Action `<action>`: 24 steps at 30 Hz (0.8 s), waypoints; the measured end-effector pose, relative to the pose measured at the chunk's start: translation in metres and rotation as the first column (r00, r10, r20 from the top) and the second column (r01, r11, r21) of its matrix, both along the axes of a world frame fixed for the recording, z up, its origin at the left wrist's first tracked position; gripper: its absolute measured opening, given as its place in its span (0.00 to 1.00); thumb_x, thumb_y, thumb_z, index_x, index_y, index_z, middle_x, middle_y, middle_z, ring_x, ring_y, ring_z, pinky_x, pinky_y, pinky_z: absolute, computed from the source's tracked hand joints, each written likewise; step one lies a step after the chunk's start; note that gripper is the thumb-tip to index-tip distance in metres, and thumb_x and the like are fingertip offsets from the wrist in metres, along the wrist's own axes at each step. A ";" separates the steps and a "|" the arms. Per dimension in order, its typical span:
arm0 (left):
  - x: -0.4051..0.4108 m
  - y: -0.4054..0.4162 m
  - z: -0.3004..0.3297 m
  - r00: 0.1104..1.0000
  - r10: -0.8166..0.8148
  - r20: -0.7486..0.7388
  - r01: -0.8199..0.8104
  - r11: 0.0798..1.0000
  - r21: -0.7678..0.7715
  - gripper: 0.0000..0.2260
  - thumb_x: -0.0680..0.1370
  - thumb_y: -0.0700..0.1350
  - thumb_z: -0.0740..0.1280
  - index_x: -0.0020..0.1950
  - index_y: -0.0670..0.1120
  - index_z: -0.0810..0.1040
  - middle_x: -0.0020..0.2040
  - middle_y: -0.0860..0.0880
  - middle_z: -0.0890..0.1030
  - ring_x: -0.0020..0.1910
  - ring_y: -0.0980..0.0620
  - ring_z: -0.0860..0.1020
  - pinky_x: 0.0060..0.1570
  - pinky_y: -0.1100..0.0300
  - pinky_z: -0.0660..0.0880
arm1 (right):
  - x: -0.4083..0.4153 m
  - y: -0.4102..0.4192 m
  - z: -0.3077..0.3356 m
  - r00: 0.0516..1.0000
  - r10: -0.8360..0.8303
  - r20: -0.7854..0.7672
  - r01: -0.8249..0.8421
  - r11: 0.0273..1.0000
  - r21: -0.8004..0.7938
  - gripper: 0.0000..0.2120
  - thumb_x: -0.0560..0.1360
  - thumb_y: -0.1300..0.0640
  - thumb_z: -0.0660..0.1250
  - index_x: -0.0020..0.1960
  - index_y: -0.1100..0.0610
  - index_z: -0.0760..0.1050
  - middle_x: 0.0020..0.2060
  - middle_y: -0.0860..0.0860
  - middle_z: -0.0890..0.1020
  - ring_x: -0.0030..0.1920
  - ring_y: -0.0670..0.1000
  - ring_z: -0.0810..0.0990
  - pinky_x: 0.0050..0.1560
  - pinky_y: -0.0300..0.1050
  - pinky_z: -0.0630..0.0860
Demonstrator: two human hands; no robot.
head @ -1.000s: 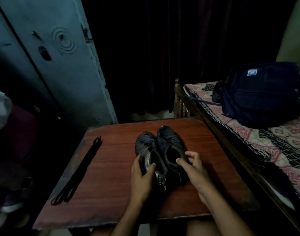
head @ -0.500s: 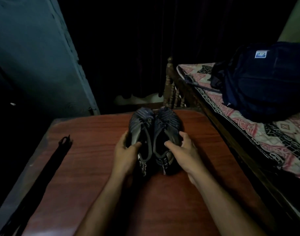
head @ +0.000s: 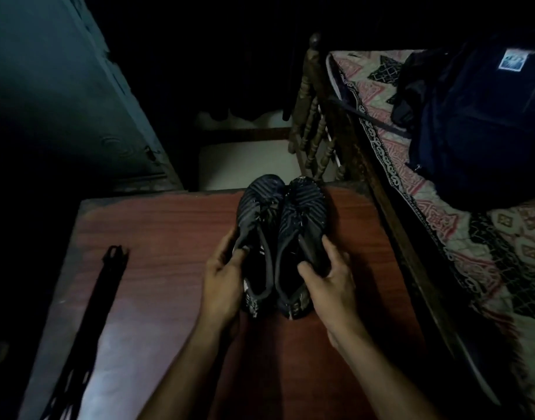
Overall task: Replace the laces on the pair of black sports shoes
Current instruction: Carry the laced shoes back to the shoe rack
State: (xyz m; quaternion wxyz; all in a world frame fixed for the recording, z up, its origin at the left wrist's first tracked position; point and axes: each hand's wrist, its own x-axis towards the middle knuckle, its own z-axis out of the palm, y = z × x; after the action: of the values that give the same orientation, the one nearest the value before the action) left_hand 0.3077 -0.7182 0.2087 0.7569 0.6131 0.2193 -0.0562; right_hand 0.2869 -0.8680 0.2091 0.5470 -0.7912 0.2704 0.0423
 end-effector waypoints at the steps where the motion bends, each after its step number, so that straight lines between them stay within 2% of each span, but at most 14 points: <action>1: -0.007 0.001 0.016 1.000 -0.001 -0.014 0.000 1.000 -0.019 0.19 0.84 0.33 0.60 0.64 0.55 0.80 0.61 0.54 0.85 0.60 0.58 0.83 0.52 0.67 0.79 | -0.004 0.002 0.018 1.000 0.000 -0.008 0.000 1.000 -0.024 0.37 0.72 0.49 0.72 0.78 0.45 0.64 0.75 0.51 0.66 0.72 0.53 0.70 0.71 0.54 0.70; 4: -0.024 0.009 0.065 1.000 -0.014 -0.024 0.013 0.998 -0.056 0.19 0.84 0.33 0.60 0.64 0.54 0.79 0.58 0.56 0.86 0.57 0.60 0.83 0.48 0.69 0.79 | -0.011 0.010 0.073 1.000 0.006 -0.015 -0.007 0.999 -0.034 0.36 0.74 0.53 0.73 0.78 0.46 0.64 0.73 0.50 0.66 0.70 0.53 0.71 0.66 0.46 0.71; 6: -0.030 0.019 0.103 1.000 -0.003 -0.030 0.001 0.998 -0.055 0.18 0.84 0.33 0.60 0.67 0.52 0.78 0.57 0.56 0.86 0.56 0.60 0.84 0.47 0.69 0.78 | -0.017 0.016 0.113 1.000 0.012 -0.027 -0.013 1.000 -0.005 0.35 0.74 0.54 0.72 0.78 0.46 0.64 0.71 0.49 0.68 0.68 0.50 0.72 0.64 0.45 0.72; 10: -0.035 0.039 0.181 1.000 -0.003 -0.004 0.003 1.000 -0.012 0.18 0.84 0.34 0.60 0.69 0.50 0.78 0.58 0.55 0.86 0.57 0.59 0.83 0.49 0.67 0.80 | -0.030 0.034 0.193 0.999 0.036 -0.014 -0.035 0.997 0.064 0.35 0.75 0.54 0.72 0.78 0.46 0.63 0.70 0.48 0.70 0.65 0.47 0.73 0.64 0.44 0.72; 12: -0.035 0.050 0.219 1.000 -0.008 0.013 0.008 1.000 0.007 0.18 0.84 0.33 0.60 0.67 0.51 0.78 0.58 0.56 0.85 0.54 0.62 0.83 0.47 0.69 0.79 | -0.034 0.044 0.233 0.999 0.033 0.002 -0.033 0.996 0.084 0.34 0.75 0.54 0.72 0.78 0.47 0.63 0.72 0.48 0.69 0.68 0.48 0.72 0.67 0.45 0.71; 14: -0.033 0.060 0.253 0.999 -0.020 0.032 0.019 1.000 0.021 0.19 0.84 0.34 0.60 0.70 0.50 0.77 0.61 0.55 0.84 0.55 0.63 0.83 0.47 0.70 0.79 | -0.033 0.054 0.266 1.000 0.023 0.021 -0.025 0.995 0.097 0.34 0.76 0.53 0.71 0.78 0.47 0.63 0.74 0.49 0.68 0.71 0.50 0.70 0.71 0.48 0.70; 17: -0.028 0.075 0.291 0.995 -0.052 0.089 0.047 0.998 0.052 0.21 0.84 0.33 0.61 0.75 0.47 0.72 0.60 0.59 0.80 0.50 0.71 0.80 0.43 0.75 0.76 | -0.032 0.067 0.304 0.998 0.012 0.059 -0.020 0.992 0.126 0.33 0.76 0.52 0.70 0.78 0.46 0.62 0.75 0.49 0.68 0.72 0.51 0.70 0.72 0.50 0.69; 19: -0.027 0.083 0.313 0.990 -0.063 0.122 0.057 0.997 0.058 0.23 0.83 0.33 0.61 0.78 0.46 0.69 0.62 0.58 0.77 0.48 0.74 0.79 0.41 0.77 0.74 | -0.032 0.074 0.325 0.996 0.018 0.092 -0.031 0.990 0.138 0.33 0.77 0.53 0.70 0.79 0.47 0.61 0.75 0.48 0.67 0.73 0.50 0.68 0.71 0.47 0.68; 21: -0.026 0.091 0.327 0.990 -0.061 0.125 0.053 0.996 0.074 0.26 0.83 0.34 0.62 0.81 0.48 0.65 0.68 0.56 0.74 0.52 0.71 0.77 0.44 0.76 0.74 | -0.030 0.079 0.342 0.992 0.027 0.121 -0.046 0.988 0.149 0.33 0.78 0.54 0.69 0.79 0.48 0.61 0.75 0.49 0.67 0.74 0.50 0.67 0.70 0.45 0.67; 24: -0.025 0.097 0.338 0.992 -0.060 0.111 0.052 0.995 0.080 0.26 0.83 0.37 0.64 0.80 0.50 0.66 0.73 0.53 0.75 0.61 0.59 0.80 0.55 0.65 0.78 | -0.026 0.081 0.360 0.988 0.046 0.150 -0.076 0.977 0.198 0.34 0.78 0.55 0.69 0.80 0.49 0.60 0.76 0.51 0.67 0.74 0.50 0.68 0.73 0.49 0.68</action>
State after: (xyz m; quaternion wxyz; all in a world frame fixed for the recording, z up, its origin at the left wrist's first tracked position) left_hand 0.2825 -0.6215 0.5467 0.7420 0.6499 0.1610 -0.0341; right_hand 0.2612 -0.7865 0.5694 0.6416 -0.7400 0.2000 0.0292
